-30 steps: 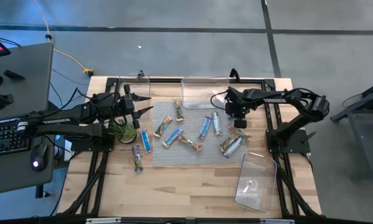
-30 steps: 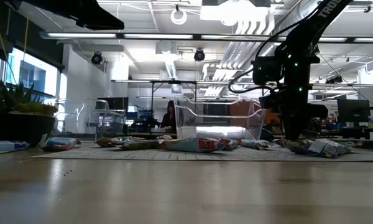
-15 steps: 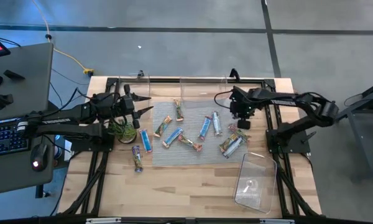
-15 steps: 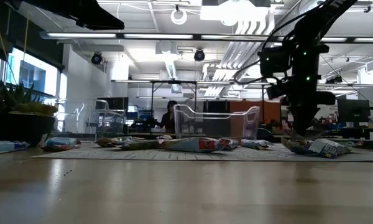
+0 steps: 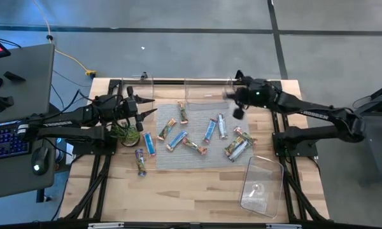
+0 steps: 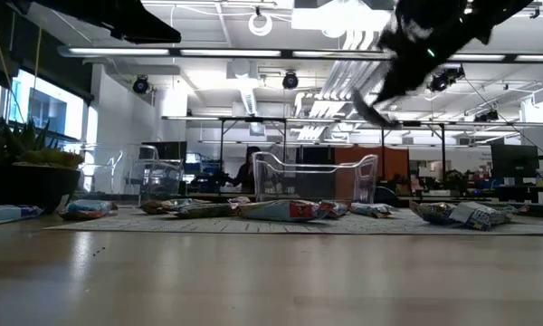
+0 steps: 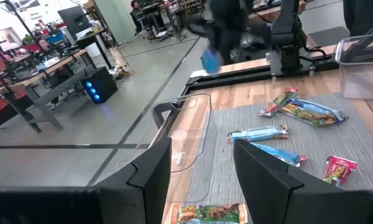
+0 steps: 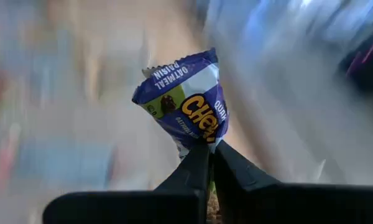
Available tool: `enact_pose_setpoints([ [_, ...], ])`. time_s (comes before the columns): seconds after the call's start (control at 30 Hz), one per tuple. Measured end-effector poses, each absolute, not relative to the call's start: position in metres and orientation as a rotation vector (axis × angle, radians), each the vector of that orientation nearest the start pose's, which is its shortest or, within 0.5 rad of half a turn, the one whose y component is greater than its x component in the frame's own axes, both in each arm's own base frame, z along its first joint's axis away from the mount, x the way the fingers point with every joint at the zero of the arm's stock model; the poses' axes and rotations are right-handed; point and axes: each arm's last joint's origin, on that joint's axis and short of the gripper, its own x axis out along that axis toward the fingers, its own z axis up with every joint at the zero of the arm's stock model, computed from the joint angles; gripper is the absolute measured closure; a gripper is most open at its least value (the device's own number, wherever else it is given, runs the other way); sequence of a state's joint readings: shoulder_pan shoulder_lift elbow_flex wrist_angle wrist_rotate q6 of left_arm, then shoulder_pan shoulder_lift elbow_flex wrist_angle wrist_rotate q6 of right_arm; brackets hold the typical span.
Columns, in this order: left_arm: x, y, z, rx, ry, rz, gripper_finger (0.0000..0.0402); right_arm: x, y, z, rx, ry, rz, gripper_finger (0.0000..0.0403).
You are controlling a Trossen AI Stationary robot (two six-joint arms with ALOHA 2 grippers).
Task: Pick and place Granola Bars by type
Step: Put the blue granola bar into the right transparent bin
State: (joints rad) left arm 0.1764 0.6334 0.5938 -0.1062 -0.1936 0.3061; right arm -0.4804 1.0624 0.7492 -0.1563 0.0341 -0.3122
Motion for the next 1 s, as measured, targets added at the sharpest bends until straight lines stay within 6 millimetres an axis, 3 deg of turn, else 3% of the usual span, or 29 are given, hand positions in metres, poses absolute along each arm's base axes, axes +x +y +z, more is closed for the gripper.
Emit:
enact_pose_setpoints([
  [0.1, 0.146, 0.032, 0.297, 0.303, 0.194, 0.345, 0.0234, 0.222, -0.107, 0.296, -0.313, 0.242, -0.444, 0.0403],
  [0.17, 0.146, 0.032, 0.297, 0.303, 0.192, 0.346, 0.0234, 0.233, -0.109, 0.299, -0.363, 0.187, -0.441, 0.0403],
  [0.3, 0.147, 0.032, 0.299, 0.303, 0.173, 0.348, 0.0234, 0.266, -0.126, 0.291, -0.309, 0.325, -0.526, 0.0403],
  [0.43, 0.147, 0.032, 0.300, 0.302, 0.161, 0.350, 0.0234, 0.299, -0.152, 0.279, -0.284, 0.625, -0.693, 0.0403],
  [0.53, 0.147, 0.032, 0.300, 0.281, 0.160, 0.351, 0.0234, 0.318, -0.173, 0.271, -0.190, 0.808, -0.685, 0.0403],
  [0.67, 0.147, 0.032, 0.300, 0.274, 0.160, 0.351, 0.0234, 0.342, -0.196, 0.256, -0.027, 0.898, -0.625, 0.0403],
  [0.83, 0.146, 0.032, 0.297, 0.208, 0.170, 0.353, 0.0234, 0.366, -0.215, 0.231, -0.030, 1.046, -0.684, 0.0403],
  [1.0, 0.146, 0.032, 0.294, 0.155, 0.194, 0.354, 0.0234, 0.377, -0.219, 0.213, 0.109, 1.147, -0.688, 0.0403],
])
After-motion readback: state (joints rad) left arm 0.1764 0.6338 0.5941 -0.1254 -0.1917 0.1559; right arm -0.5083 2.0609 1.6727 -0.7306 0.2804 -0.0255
